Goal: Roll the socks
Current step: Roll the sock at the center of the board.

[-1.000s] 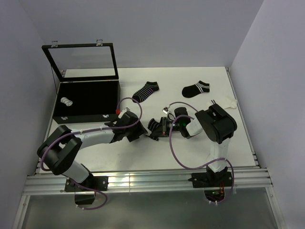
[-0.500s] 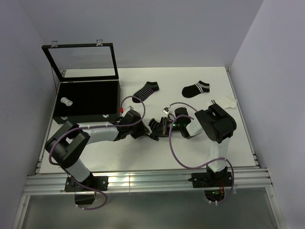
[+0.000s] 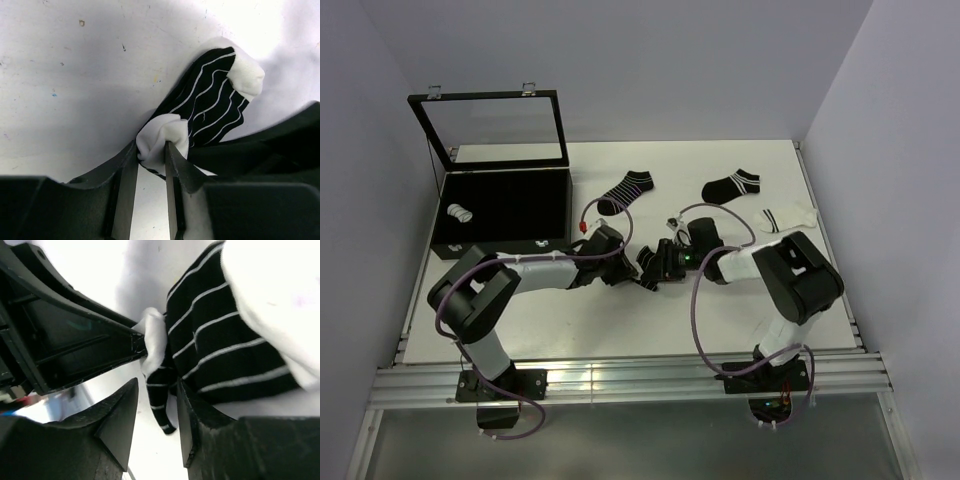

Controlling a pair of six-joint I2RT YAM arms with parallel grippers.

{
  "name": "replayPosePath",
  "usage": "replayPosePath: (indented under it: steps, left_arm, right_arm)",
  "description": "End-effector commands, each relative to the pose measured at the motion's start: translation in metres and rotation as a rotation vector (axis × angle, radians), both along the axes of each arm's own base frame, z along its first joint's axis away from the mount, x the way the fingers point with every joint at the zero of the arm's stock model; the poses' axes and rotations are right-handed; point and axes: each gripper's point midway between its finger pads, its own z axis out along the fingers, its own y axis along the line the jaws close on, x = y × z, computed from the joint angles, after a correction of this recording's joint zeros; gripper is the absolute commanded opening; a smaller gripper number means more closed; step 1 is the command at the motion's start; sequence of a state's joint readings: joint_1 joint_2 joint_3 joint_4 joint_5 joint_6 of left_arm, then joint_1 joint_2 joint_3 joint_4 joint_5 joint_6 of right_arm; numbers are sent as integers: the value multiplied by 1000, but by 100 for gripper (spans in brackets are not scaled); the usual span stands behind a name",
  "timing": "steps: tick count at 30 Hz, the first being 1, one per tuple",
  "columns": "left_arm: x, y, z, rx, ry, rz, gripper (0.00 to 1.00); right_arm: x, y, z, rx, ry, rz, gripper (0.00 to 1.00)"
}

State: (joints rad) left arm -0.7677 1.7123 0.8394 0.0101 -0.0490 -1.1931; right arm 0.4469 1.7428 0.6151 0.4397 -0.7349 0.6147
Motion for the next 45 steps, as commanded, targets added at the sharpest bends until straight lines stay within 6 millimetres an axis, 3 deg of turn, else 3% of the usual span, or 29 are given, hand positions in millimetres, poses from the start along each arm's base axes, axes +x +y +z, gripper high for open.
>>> replayPosePath:
  steps: [1, 9, 10, 12, 13, 19, 27, 39, 42, 45]
  left_arm:
    - [-22, 25, -35, 157, 100, -23, 32]
    - [-18, 21, -31, 180, 92, -62, 30]
    - [-17, 20, -30, 176, 92, -70, 30]
    - [-17, 20, -29, 180, 93, -76, 30]
    - [-17, 18, -28, 177, 91, -80, 30]
    - [-15, 18, -25, 191, 86, -97, 30]
    - [-15, 15, -26, 188, 92, -115, 30]
    - [-15, 10, -21, 168, 85, -141, 30]
    - [-15, 9, -19, 155, 81, -143, 31]
    - [-12, 11, -15, 148, 74, -133, 32]
  right_arm:
    - [14, -21, 1, -213, -139, -44, 45]
    - [23, -38, 46, -423, -523, -112, 41]
    - [17, -29, 51, -425, -572, -91, 39]
    - [16, -29, 52, -471, -656, -91, 37]
    - [12, -19, 60, -451, -708, -72, 37]
    - [5, -3, 61, -517, -875, -54, 39]
    - [-5, 15, 35, -598, -926, 7, 42]
    - [-4, 16, -9, -706, -850, 28, 42]
    - [-6, 13, -20, -736, -815, 38, 39]
    - [-9, 11, -30, -759, -778, 54, 29]
